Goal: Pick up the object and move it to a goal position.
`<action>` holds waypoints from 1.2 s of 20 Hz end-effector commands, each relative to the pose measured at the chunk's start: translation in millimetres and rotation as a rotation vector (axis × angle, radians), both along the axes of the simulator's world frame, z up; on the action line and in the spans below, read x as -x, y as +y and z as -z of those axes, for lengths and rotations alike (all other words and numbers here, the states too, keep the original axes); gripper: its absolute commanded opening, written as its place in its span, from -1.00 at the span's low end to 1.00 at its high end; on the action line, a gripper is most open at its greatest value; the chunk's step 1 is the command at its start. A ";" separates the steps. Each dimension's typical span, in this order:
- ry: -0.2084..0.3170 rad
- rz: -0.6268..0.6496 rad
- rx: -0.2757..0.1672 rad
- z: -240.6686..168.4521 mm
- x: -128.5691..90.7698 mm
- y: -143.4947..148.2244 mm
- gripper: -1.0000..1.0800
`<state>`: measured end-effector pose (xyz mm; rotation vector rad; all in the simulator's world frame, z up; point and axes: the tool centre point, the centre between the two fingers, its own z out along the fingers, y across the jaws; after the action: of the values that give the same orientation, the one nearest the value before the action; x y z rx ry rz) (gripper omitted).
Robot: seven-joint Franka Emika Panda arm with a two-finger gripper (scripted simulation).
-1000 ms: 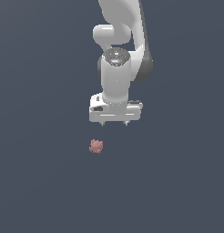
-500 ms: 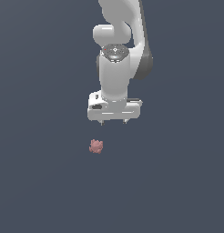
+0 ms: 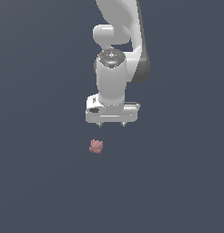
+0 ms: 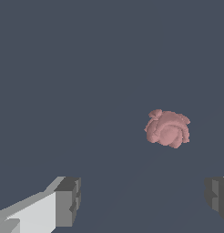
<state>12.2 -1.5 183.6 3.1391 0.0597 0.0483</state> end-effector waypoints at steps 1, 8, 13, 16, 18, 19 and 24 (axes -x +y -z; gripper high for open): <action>0.004 0.022 -0.001 8.2 -4.0 -7.2 0.92; 0.016 0.124 -0.005 46.6 -20.4 -40.3 0.92; 0.025 0.192 -0.005 73.8 -28.5 -63.2 0.92; 0.028 0.218 -0.005 84.7 -31.0 -72.3 0.92; 0.029 0.230 -0.005 89.6 -32.0 -76.4 0.92; 0.030 0.234 -0.005 91.3 -32.3 -77.8 0.92; 0.031 0.236 -0.004 93.0 -32.0 -79.0 0.92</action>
<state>44.0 -80.7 90.5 3.1259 -0.3115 -0.0020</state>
